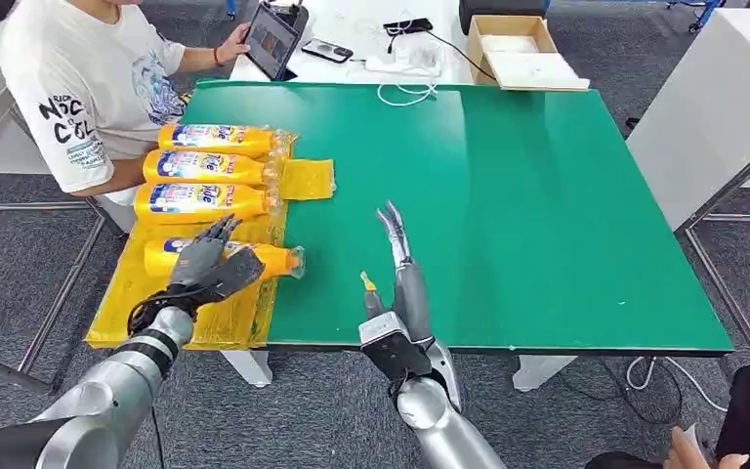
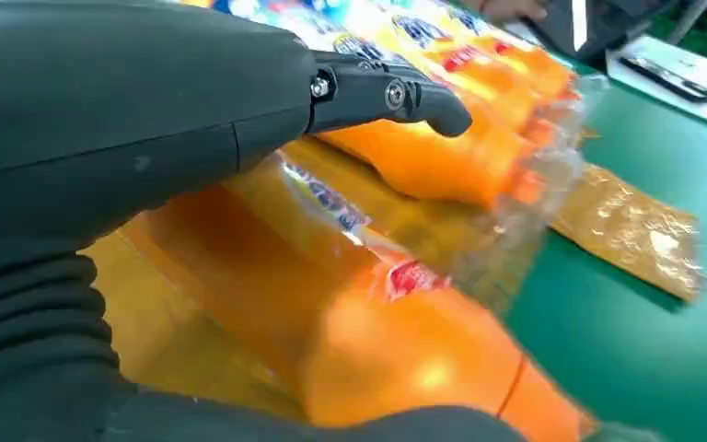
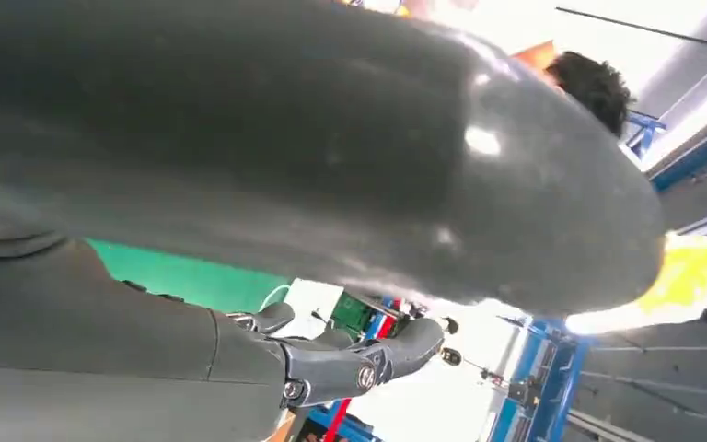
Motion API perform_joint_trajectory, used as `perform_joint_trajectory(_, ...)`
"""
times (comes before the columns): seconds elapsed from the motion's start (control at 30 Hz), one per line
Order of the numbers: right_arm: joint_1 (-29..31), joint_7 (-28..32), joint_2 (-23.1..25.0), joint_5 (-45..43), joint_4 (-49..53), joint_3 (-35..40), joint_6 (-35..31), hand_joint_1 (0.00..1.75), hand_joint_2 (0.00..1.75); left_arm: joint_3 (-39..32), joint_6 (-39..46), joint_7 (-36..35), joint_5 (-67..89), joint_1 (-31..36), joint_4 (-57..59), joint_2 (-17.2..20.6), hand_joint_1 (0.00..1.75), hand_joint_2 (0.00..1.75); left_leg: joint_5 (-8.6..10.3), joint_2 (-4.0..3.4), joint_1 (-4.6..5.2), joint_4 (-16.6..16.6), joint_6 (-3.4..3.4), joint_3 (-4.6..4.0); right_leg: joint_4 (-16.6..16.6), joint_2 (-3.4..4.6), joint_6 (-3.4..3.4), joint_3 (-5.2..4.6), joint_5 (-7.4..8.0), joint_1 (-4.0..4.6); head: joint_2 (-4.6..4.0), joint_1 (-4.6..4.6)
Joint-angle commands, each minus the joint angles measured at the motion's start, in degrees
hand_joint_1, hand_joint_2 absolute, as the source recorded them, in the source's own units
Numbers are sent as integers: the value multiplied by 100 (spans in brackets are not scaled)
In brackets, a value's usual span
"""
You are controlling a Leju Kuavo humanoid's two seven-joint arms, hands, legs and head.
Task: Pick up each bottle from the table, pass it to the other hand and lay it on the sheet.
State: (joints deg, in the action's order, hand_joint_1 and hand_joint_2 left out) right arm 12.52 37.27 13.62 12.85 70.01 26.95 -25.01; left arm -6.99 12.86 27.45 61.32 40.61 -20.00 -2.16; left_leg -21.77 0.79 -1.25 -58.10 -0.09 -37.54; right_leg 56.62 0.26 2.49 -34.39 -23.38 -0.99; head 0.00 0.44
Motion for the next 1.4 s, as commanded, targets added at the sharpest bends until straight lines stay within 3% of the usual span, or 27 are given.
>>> perform_joint_trajectory(0.03,138,-30,-62,41,-378,-241,69,0,0,-519,-945,441,-615,39,122,-241,0,0,-2,-4,2,5,8,11,-7,-5,-10,13,-1,2,0,-2)
perform_joint_trajectory(0.13,143,-14,-39,85,-430,-311,134,0,0,-470,-1349,734,-1082,19,-38,-263,0,0,0,-4,3,5,7,12,-5,-2,-6,14,-1,0,0,0)
perform_joint_trajectory(0.27,108,5,-7,123,-465,-379,171,0,0,-420,-1151,1017,-1697,-37,-368,-448,0,0,3,4,2,3,5,3,-3,-10,-5,5,-1,0,0,0)
perform_joint_trajectory(0.4,15,-45,32,203,-436,-334,127,0,0,-378,127,1255,-2456,-340,-1153,-710,0,0,0,0,2,3,7,-10,-4,-13,-6,-8,-2,1,0,2)
perform_joint_trajectory(0.6,9,-45,77,204,-579,-325,113,0,0,645,1115,1255,-4141,-847,-2416,-533,0,0,-7,-26,2,4,6,-25,-4,2,-9,-30,-1,2,0,0)
perform_joint_trajectory(0.77,-23,29,101,243,-629,-344,-5,0,0,687,1064,1255,-4958,-1161,-3245,-625,0,0,-14,-29,-1,-1,5,-31,-1,2,-12,-37,-7,5,0,-2)
perform_joint_trajectory(0.8,-74,101,102,260,-578,-382,-119,0,0,680,938,1255,-5216,-1269,-3474,-705,0,175,-5,-27,0,2,4,-48,-3,2,-8,-52,0,3,0,0)
perform_joint_trajectory(0.93,-160,150,83,270,-456,-415,-199,0,0,728,936,1255,-5312,-1404,-3736,-799,0,175,-10,-32,0,0,6,-46,-3,5,-8,-50,-3,3,0,2)
perform_joint_trajectory(1.0,-559,273,57,235,201,-545,-697,0,0,816,620,1255,-5747,-2062,-4658,-1119,0,175,-7,-24,2,2,6,-54,-3,-2,-7,-55,-4,0,0,0)
perform_joint_trajectory(1.07,-559,273,57,235,201,-545,-697,0,0,816,620,1255,-5747,-2062,-4658,-1119,0,175,-13,-16,4,2,8,-46,-5,-10,-8,-44,-12,-1,0,0)
perform_joint_trajectory(1.1,-559,273,57,235,201,-545,-697,0,175,816,620,1255,-5747,-2062,-4658,-1119,0,175,-7,-23,3,1,5,-61,-3,0,-6,-62,-2,-1,0,0)
perform_joint_trajectory(1.2,-1181,273,-92,61,1284,-571,-1411,0,175,1205,368,1255,-5998,-3135,-5611,-1501,0,175,-25,-25,5,-2,10,-40,-3,-3,-11,-37,-18,0,0,2)
perform_joint_trajectory(1.27,-1547,273,-6,42,1864,-787,-1499,0,175,1673,500,1255,-6045,-3766,-6093,-1606,0,175,-19,-26,9,4,3,-58,-6,2,-5,-63,-8,-6,0,-2)
perform_joint_trajectory(1.4,-1790,273,100,160,2106,-946,-1499,0,175,1913,866,1255,-5841,-4130,-6412,-1591,0,175,-37,-28,9,-2,4,-57,-3,4,5,-58,-26,-6,0,0)
